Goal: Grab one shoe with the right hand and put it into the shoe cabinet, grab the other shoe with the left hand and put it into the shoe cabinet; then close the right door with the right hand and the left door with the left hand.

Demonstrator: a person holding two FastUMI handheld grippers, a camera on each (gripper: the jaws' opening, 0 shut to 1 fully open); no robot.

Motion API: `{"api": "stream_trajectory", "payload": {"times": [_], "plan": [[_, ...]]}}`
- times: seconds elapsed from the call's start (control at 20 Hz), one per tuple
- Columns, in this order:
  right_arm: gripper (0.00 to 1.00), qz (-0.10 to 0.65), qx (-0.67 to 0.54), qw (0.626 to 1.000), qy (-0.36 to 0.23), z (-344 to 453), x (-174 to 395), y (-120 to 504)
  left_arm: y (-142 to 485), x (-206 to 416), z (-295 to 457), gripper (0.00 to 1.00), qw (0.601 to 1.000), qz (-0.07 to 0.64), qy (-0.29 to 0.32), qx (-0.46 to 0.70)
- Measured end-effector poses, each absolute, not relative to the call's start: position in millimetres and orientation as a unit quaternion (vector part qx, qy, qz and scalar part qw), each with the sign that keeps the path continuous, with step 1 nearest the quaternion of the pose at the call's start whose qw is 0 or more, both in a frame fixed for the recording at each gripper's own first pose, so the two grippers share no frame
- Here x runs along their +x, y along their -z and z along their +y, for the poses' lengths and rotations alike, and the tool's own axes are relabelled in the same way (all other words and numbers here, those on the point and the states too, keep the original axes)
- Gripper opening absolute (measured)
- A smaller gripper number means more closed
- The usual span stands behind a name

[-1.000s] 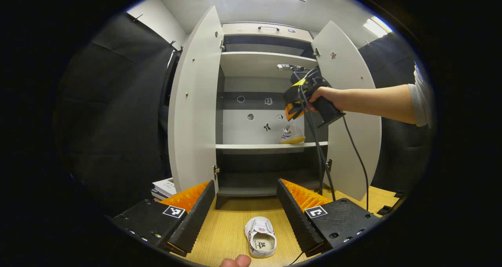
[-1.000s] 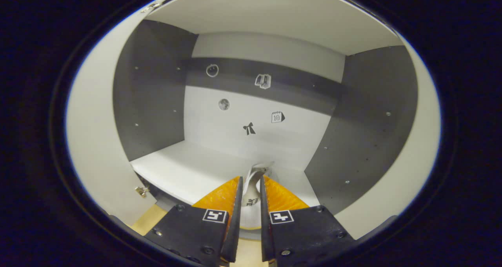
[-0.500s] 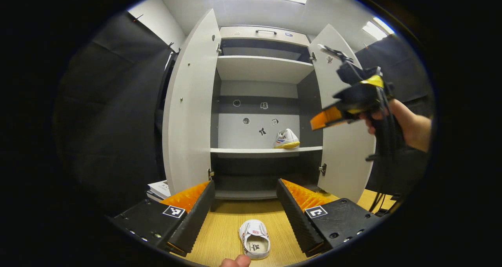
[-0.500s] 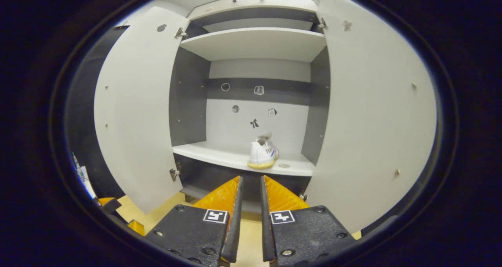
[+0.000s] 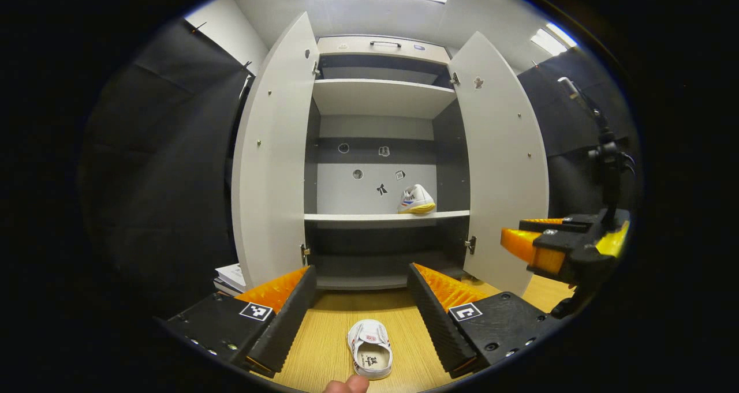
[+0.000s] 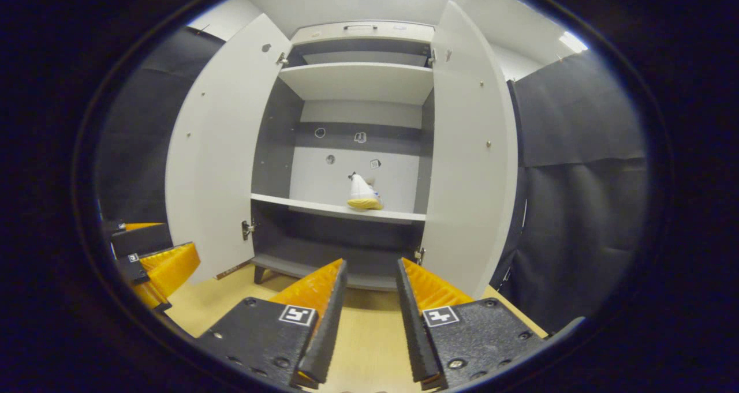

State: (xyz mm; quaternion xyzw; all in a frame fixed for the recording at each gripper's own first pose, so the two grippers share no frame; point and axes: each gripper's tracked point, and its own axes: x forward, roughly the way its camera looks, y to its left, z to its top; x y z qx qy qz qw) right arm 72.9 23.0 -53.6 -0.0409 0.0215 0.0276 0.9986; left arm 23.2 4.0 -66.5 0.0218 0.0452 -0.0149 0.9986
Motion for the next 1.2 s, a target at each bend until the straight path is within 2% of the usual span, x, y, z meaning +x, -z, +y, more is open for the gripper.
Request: {"api": "stream_trajectory", "payload": {"times": [0.3,0.5,0.55,0.6,0.65,1.2], "plan": [[0.84,0.023,-0.006,1.000,-0.017,14.3,46.9,75.9,78.1,19.4,-3.8,0.95,0.997,0.060,0.020,0.031],[0.91,0.021,-0.002,1.000,-0.009,4.1,41.0,78.5,94.0,14.3,-6.2,0.95,0.996,0.080,0.022,0.036],[0.91,0.022,0.001,1.000,-0.009,3.1,40.5,79.6,98.0,14.4,-3.9,0.95,0.995,0.085,0.020,0.040],[0.92,0.024,0.004,1.000,-0.011,3.4,39.7,80.6,105.7,14.2,-1.0,1.00,0.994,0.094,0.018,0.042],[0.92,0.025,0.006,1.000,-0.013,2.8,39.4,81.4,114.8,13.5,1.7,0.95,0.993,0.107,0.017,0.044],[0.92,0.051,0.001,0.999,-0.017,2.3,37.0,100.5,244.8,5.8,33.9,0.96,0.957,0.290,0.014,0.020]]}}
